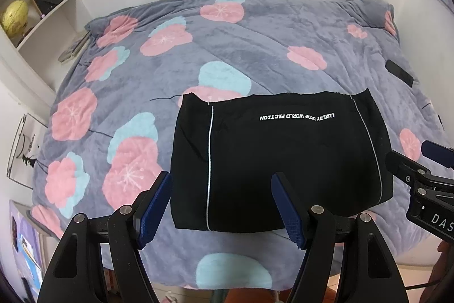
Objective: Fold large clothes
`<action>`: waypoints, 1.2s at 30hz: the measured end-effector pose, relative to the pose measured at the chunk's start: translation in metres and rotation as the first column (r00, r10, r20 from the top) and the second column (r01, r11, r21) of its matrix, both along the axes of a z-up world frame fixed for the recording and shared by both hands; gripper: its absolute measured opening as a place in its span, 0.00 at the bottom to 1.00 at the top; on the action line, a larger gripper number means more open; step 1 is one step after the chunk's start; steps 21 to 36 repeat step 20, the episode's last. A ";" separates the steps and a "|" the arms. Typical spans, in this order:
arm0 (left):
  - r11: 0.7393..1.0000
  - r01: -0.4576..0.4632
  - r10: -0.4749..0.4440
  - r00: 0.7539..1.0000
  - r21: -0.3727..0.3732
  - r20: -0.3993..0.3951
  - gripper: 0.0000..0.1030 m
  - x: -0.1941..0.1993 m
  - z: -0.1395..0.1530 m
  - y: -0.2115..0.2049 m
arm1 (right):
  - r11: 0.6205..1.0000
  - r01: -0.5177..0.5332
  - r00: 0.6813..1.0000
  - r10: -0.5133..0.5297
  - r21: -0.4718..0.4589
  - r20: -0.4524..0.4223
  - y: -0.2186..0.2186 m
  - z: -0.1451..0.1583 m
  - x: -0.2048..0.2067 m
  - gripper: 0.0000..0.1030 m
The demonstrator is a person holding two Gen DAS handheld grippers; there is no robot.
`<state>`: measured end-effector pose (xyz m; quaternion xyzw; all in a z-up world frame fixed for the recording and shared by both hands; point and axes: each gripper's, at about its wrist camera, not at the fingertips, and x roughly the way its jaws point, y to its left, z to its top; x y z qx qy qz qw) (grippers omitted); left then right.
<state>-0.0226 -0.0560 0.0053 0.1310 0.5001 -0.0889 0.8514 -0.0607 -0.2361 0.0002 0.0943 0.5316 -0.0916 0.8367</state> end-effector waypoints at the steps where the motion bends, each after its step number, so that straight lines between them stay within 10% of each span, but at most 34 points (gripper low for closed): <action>1: 1.000 0.000 0.000 1.000 -0.001 0.000 0.71 -0.001 0.000 0.000 | 1.000 0.000 1.000 0.000 0.002 0.000 0.000 0.000 0.000 0.80; 17: 0.996 -0.039 0.027 0.989 0.080 0.144 0.71 0.016 0.011 0.010 | 1.000 0.001 1.000 -0.001 -0.002 0.000 0.001 0.000 0.002 0.80; 36: 0.999 -0.038 0.034 0.994 0.030 0.107 0.71 0.023 0.013 0.017 | 1.000 0.000 1.000 0.000 -0.007 0.003 0.001 0.000 0.002 0.80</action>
